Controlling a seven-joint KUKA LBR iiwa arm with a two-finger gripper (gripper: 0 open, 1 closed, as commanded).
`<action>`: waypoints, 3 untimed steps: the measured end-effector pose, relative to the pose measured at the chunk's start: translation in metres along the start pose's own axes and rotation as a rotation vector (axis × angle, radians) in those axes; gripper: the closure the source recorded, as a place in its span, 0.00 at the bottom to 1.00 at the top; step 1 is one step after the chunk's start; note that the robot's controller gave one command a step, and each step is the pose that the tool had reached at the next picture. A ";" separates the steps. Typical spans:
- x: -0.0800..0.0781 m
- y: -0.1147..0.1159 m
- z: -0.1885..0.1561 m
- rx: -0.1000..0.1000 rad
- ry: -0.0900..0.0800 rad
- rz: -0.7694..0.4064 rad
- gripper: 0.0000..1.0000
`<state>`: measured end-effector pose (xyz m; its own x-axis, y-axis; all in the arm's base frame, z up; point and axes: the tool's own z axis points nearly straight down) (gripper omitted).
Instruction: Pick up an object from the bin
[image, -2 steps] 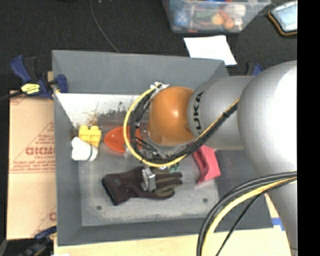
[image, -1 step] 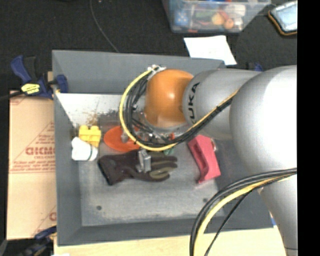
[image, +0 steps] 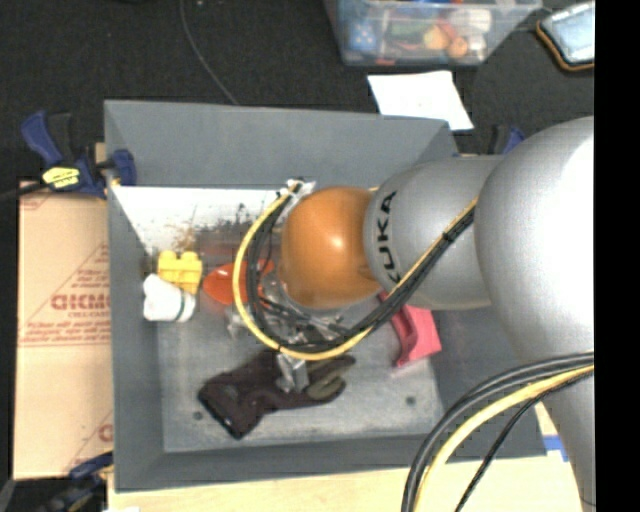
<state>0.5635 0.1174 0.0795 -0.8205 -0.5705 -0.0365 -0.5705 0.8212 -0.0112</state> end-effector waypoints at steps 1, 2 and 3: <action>0.010 0.013 0.001 -0.003 0.004 -0.066 0.00; -0.005 0.009 -0.006 0.000 0.001 -0.013 0.00; -0.047 0.005 0.009 -0.001 -0.002 0.118 1.00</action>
Offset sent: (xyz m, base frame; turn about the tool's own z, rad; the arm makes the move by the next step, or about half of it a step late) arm -0.0302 0.0483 0.0456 -0.1781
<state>0.5997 0.1484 0.0726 -0.8818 -0.4699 -0.0399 -0.4701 0.8826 -0.0057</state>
